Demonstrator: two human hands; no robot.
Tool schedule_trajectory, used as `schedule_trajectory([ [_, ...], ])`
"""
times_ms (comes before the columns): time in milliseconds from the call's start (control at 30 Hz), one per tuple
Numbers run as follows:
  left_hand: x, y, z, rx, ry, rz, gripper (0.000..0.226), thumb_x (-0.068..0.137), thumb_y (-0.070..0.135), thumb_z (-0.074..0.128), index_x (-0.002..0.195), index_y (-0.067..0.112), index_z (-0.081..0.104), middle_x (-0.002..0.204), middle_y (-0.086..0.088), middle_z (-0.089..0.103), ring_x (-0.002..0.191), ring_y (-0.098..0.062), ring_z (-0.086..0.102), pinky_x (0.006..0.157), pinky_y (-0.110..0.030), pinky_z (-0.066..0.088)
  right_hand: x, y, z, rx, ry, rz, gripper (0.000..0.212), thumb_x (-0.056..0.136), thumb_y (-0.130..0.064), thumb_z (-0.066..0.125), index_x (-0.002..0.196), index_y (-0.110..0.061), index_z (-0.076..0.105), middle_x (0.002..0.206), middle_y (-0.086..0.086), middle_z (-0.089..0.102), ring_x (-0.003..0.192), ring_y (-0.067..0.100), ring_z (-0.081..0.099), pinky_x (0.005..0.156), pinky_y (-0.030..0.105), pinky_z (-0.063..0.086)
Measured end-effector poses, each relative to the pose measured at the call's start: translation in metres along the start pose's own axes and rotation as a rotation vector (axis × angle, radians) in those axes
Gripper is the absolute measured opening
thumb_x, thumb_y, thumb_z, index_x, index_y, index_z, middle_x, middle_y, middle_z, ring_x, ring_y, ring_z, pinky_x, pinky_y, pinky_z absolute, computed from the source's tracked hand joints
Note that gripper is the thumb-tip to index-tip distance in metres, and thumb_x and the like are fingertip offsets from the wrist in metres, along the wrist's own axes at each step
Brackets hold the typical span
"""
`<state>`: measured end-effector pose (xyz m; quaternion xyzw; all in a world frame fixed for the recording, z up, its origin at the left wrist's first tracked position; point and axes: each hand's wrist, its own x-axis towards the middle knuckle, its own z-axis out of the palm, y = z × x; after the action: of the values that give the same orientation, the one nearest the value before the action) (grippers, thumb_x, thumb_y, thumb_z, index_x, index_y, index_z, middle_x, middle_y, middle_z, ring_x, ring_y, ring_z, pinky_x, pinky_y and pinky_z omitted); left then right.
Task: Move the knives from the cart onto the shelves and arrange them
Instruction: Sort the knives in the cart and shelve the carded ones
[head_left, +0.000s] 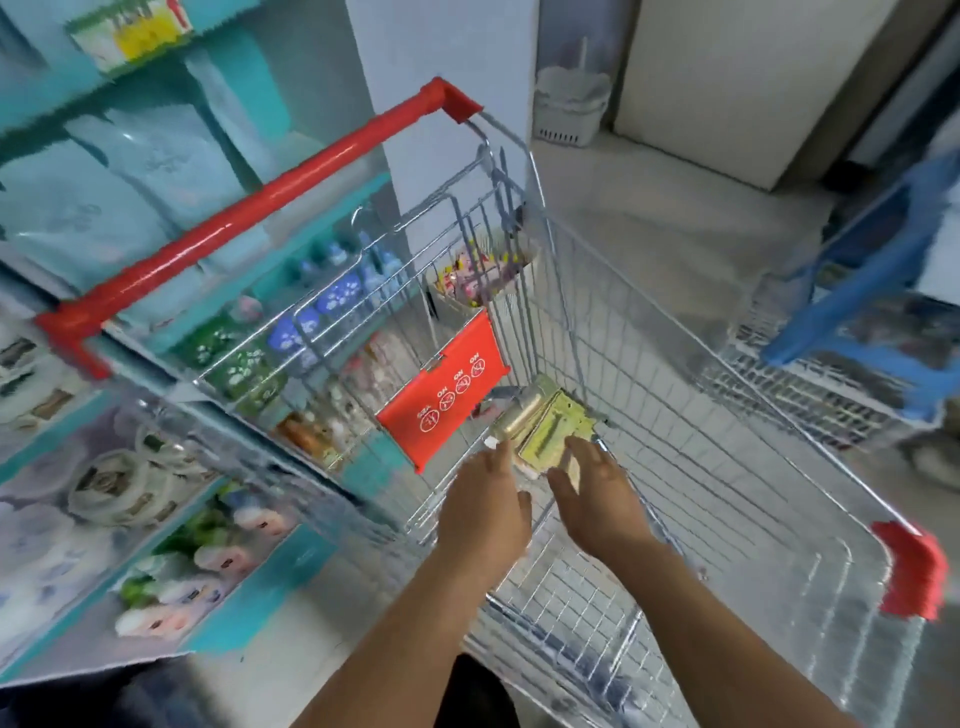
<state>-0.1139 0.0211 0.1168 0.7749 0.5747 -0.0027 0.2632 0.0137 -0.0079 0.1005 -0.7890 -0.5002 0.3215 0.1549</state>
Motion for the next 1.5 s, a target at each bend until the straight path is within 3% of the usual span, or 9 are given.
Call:
schedule_trajectory([
  [367,0.12,-0.044,0.05,0.118,-0.166,0.16,0.071,0.091,0.022,0.053,0.148,0.012,0.013,0.139,-0.008,0.04,0.124,-0.025,0.043,0.1,-0.033,0.038,0.089,0.035,0.042,0.118,0.011,0.359,0.059,0.098,-0.035,0.045,0.15,-0.019,0.022,0.153,0.004,0.032,0.138,0.023,0.033,0.109,0.033,0.03],
  [667,0.205,-0.074,0.122,0.227,-0.229,0.144,0.065,0.09,0.019,0.053,0.145,0.009,0.019,0.141,-0.01,0.038,0.124,-0.027,0.042,0.1,-0.036,0.039,0.163,0.095,0.098,0.131,-0.082,0.462,0.063,0.097,-0.031,0.046,0.15,-0.011,0.018,0.153,0.011,0.03,0.139,0.028,0.031,0.111,0.034,0.027],
  [800,0.235,-0.081,0.15,0.257,-0.21,0.158,0.066,0.089,0.016,0.051,0.146,0.007,0.018,0.142,-0.011,0.038,0.126,-0.027,0.041,0.103,-0.033,0.036,0.187,0.115,0.123,0.17,-0.071,0.559,0.057,0.098,-0.032,0.042,0.148,-0.013,0.023,0.148,0.013,0.035,0.134,0.03,0.036,0.106,0.034,0.033],
  [900,0.244,-0.081,0.166,0.255,-0.197,0.12,0.068,0.091,0.018,0.049,0.148,0.006,0.014,0.148,-0.014,0.03,0.132,-0.029,0.034,0.108,-0.033,0.029,0.197,0.123,0.141,0.185,-0.046,0.572,0.048,0.093,-0.028,0.05,0.138,-0.018,0.037,0.13,0.014,0.047,0.116,0.032,0.048,0.088,0.033,0.041],
  [967,0.244,-0.08,0.175,0.235,-0.123,0.122,0.066,0.089,0.023,0.054,0.145,0.006,0.025,0.141,-0.016,0.037,0.126,-0.031,0.038,0.106,-0.036,0.032,0.201,0.122,0.15,0.216,-0.019,0.582,0.048,0.087,-0.025,0.057,0.132,-0.023,0.04,0.121,0.01,0.048,0.107,0.032,0.049,0.081,0.033,0.039],
  [1100,0.243,-0.076,0.189,0.09,0.037,0.156,0.048,0.078,0.02,0.065,0.125,0.015,0.056,0.12,-0.016,0.05,0.105,-0.035,0.053,0.092,-0.04,0.046,0.203,0.117,0.16,0.23,0.095,0.593,0.046,0.086,-0.021,0.059,0.129,-0.022,0.042,0.122,0.01,0.048,0.11,0.034,0.049,0.093,0.039,0.041],
  [1233,0.253,-0.078,0.192,-0.015,0.035,0.072,0.03,0.079,0.015,0.065,0.109,0.015,0.059,0.122,-0.018,0.046,0.107,-0.039,0.051,0.093,-0.041,0.044,0.208,0.118,0.163,0.239,0.109,0.615,0.052,0.093,-0.02,0.051,0.14,-0.013,0.03,0.139,0.015,0.034,0.121,0.035,0.045,0.1,0.04,0.04],
  [1367,0.26,-0.079,0.197,-0.011,0.018,0.045,0.049,0.081,0.015,0.061,0.127,0.009,0.047,0.124,-0.019,0.05,0.113,-0.038,0.048,0.096,-0.043,0.039,0.215,0.124,0.166,0.41,0.213,0.725,0.045,0.088,-0.02,0.055,0.13,-0.011,0.038,0.126,0.015,0.045,0.106,0.031,0.05,0.081,0.03,0.04],
  [1500,0.264,-0.083,0.197,0.081,-0.038,0.038,0.064,0.086,0.023,0.056,0.141,0.005,0.03,0.134,-0.016,0.043,0.117,-0.033,0.041,0.1,-0.037,0.029,0.212,0.127,0.159,0.447,0.236,0.761,0.019,0.083,-0.011,0.055,0.1,-0.007,0.047,0.086,0.006,0.056,0.077,0.026,0.05,0.065,0.029,0.038],
])
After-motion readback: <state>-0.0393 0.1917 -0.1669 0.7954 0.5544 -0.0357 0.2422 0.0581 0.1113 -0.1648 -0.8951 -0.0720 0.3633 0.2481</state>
